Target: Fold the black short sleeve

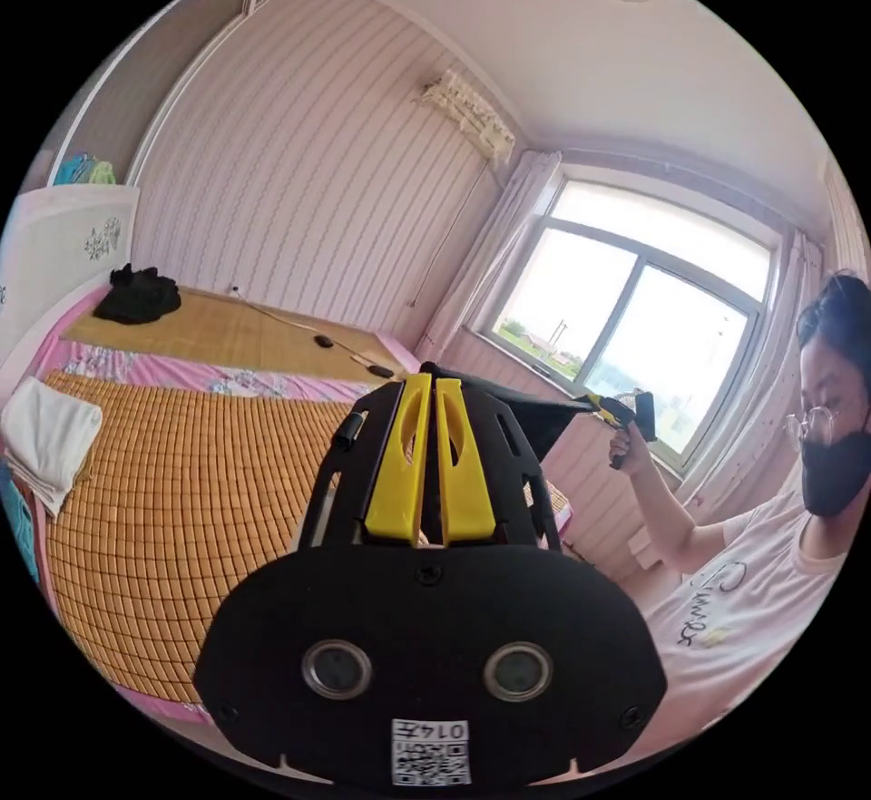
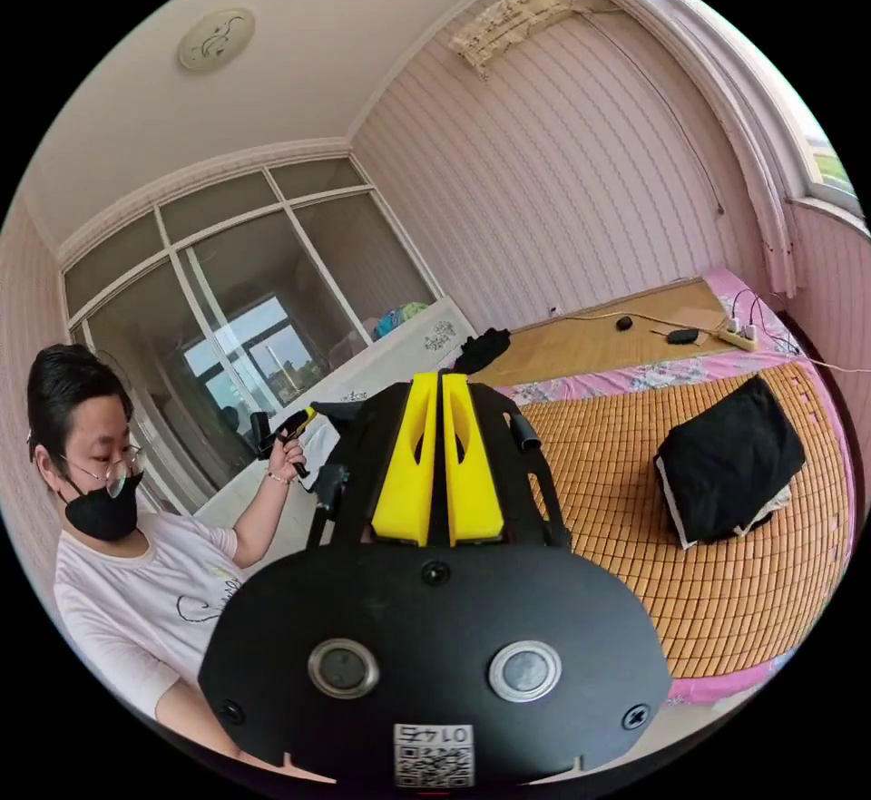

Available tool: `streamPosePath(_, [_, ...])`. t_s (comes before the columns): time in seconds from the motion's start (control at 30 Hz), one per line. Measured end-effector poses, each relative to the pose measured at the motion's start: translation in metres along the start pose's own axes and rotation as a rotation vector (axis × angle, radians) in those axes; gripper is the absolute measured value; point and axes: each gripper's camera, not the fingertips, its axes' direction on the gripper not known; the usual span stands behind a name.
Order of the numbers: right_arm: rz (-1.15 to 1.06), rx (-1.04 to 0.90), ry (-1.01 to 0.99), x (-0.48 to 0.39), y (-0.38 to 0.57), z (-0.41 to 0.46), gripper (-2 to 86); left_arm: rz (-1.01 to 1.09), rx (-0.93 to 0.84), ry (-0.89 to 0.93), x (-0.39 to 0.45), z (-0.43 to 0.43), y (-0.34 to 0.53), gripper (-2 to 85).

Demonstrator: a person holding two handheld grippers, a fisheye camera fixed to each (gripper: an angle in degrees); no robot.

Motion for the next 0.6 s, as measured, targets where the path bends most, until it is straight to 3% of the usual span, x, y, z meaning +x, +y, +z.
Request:
streamPosePath(0.13, [-0.2,0.146,-0.038,-0.083,-0.033,-0.066,0.1,0.164,0.216,0.048,0.064,-0.093,-0.043,-1.0])
streamPosePath(0.3, [-0.31,0.2,0.052,-0.15,-0.025,-0.11,0.1,0.296,0.302,-0.002,0.125,-0.164,-0.037,-1.0])
streamPosePath(0.6, [-0.489,0.314,-0.167,-0.241,-0.002,-0.178,0.0,0.392,0.497,0.091,0.18,-0.294,0.004,-1.0])
